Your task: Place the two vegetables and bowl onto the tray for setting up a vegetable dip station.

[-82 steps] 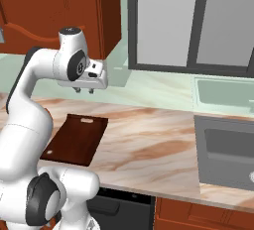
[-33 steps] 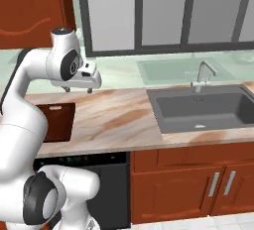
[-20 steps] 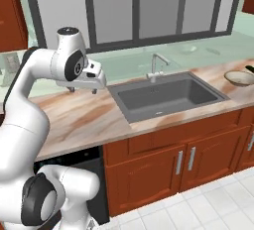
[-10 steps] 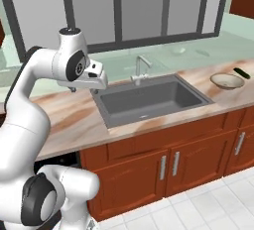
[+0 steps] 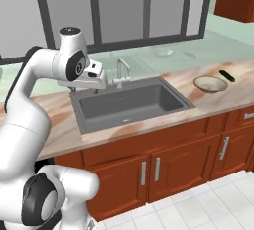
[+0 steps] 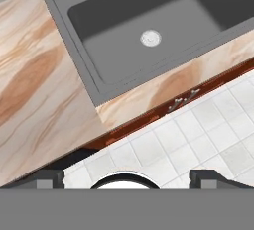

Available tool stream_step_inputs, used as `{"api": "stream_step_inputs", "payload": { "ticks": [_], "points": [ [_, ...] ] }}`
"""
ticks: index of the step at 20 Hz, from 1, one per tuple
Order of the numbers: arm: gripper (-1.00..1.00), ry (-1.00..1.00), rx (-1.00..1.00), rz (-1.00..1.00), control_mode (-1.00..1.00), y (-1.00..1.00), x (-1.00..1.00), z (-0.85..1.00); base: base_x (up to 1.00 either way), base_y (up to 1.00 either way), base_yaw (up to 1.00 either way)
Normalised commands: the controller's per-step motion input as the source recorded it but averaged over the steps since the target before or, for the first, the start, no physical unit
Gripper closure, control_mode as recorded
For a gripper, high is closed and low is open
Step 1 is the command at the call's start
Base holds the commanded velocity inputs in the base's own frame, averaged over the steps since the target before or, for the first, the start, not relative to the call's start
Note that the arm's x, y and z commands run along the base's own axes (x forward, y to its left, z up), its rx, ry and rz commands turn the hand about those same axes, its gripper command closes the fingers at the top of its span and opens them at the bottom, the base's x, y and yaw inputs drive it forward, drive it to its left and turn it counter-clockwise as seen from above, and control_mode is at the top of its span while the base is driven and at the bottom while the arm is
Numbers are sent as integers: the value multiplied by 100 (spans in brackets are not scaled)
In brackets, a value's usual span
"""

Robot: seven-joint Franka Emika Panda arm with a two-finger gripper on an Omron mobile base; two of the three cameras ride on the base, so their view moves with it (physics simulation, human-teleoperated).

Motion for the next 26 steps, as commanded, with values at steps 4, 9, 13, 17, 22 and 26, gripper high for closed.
{"api": "stream_step_inputs", "payload": {
  "ticks": [4,9,13,17,22,26],
  "points": [
    [-100,0,0,0,100,0,0,0,9,-60,0],
    [-100,0,0,0,100,0,0,0,10,-60,0],
    [-100,0,0,0,100,0,0,0,10,-60,0],
    [-100,0,0,0,100,0,0,0,11,-60,0],
    [-100,0,0,0,100,0,0,0,12,-60,0],
    [-100,0,0,0,100,0,0,0,12,-60,0]
  ]
}}
